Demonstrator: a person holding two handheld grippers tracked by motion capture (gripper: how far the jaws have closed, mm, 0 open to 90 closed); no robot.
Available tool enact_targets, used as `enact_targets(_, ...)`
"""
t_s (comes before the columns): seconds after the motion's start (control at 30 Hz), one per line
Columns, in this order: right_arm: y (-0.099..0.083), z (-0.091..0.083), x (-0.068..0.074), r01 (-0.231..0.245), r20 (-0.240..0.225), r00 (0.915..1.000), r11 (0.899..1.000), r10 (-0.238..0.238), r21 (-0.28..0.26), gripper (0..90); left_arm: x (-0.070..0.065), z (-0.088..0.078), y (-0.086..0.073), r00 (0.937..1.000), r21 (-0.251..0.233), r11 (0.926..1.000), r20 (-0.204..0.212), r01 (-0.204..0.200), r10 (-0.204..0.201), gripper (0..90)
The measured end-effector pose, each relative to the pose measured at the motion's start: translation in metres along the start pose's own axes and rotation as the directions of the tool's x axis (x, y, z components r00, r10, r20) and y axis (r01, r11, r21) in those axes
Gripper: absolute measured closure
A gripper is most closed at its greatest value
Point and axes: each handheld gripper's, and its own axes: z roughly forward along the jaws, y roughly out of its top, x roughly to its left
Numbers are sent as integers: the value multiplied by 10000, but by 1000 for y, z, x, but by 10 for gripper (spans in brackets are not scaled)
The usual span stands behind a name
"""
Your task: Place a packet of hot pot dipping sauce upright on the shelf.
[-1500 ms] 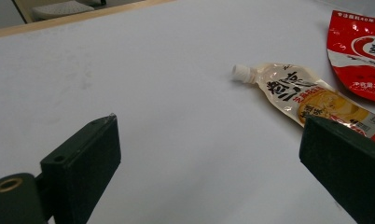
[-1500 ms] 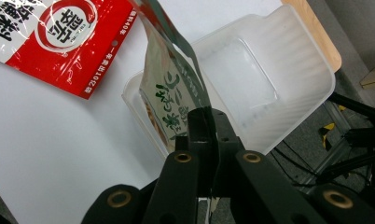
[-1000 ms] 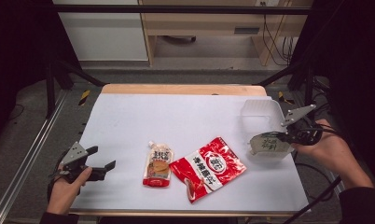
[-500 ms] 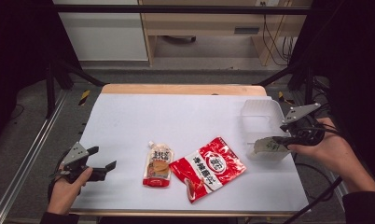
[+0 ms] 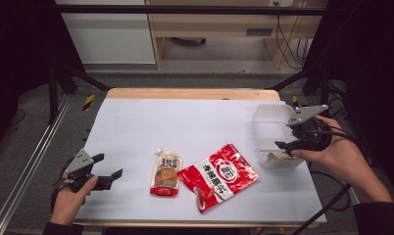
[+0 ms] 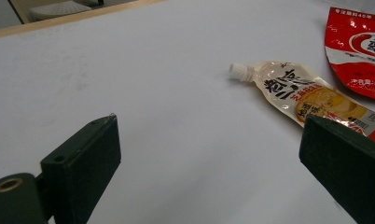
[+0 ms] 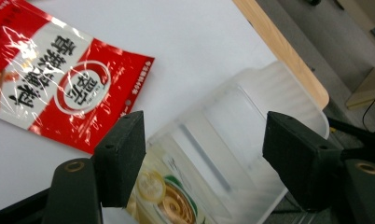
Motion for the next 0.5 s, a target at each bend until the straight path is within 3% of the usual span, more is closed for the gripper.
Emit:
enact_targets(0.03,7,-1,6,192,-21,9998,9996,-192,-211,290,0,0,0,10000,16,10000,7,-7,7,52)
enact_targets(0.3,30,-1,25,437,84,9990,9974,-432,-579,261,0,-1,0,10000,-22,10000,-18,-13,13,51)
enact_targets(0.5,54,6,51,550,29,9985,9910,-551,-1218,232,-1,0,1,9999,-3,9999,-1,-105,105,50)
